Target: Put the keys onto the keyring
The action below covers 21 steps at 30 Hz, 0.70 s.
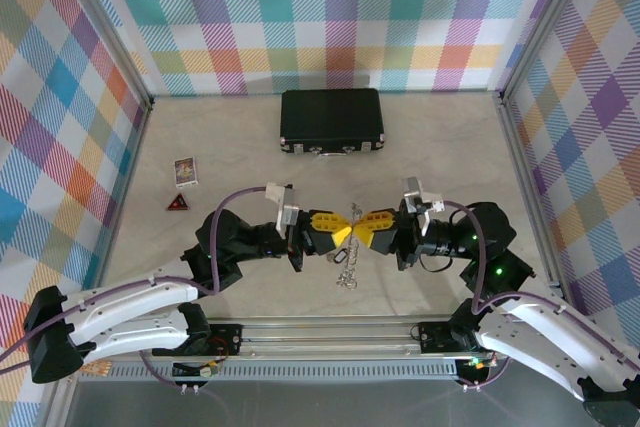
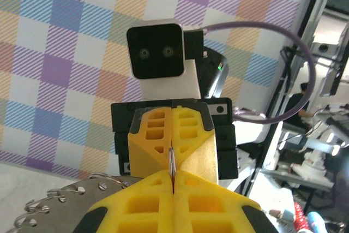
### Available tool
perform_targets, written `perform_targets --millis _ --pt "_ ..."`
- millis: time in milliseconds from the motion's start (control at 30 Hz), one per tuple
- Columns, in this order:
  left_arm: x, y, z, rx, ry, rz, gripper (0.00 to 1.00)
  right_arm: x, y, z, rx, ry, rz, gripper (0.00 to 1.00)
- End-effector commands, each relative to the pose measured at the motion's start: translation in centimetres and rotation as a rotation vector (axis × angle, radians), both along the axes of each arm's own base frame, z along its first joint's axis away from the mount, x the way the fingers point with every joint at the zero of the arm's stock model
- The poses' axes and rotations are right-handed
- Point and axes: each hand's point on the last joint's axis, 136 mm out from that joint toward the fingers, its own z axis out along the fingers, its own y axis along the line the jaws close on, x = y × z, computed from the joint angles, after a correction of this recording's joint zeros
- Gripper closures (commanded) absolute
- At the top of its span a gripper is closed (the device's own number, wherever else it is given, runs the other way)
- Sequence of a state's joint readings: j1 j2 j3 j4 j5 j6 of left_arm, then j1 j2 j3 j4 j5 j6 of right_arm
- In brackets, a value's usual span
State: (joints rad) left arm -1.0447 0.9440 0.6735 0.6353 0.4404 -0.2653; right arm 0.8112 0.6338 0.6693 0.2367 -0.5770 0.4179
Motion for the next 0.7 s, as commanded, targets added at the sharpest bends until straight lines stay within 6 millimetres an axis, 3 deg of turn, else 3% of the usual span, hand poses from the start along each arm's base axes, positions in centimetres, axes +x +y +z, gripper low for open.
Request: perform_targets --millis 0,167,400,667 --pt "0.3 0.4 -0.6 0.084 -0.026 0.051 0.86 0.1 -0.3 0.0 -0.052 -0.062 -0.038 1.00" --pt "0.6 1.4 -1.3 0.179 -0.040 0.103 0.76 0.5 -0.3 -0.7 -0.133 -0.079 -0.062 1.00" --pt "0.9 2.8 -1.6 0.337 -0.059 0.163 0.75 1.0 -0.2 -2.2 -0.268 -0.109 -0.072 1.00" --pt "1.0 2.4 -3.4 0.548 -0.024 0.130 0.78 1.0 0.0 -2.4 -0.362 -0.155 -0.043 1.00"
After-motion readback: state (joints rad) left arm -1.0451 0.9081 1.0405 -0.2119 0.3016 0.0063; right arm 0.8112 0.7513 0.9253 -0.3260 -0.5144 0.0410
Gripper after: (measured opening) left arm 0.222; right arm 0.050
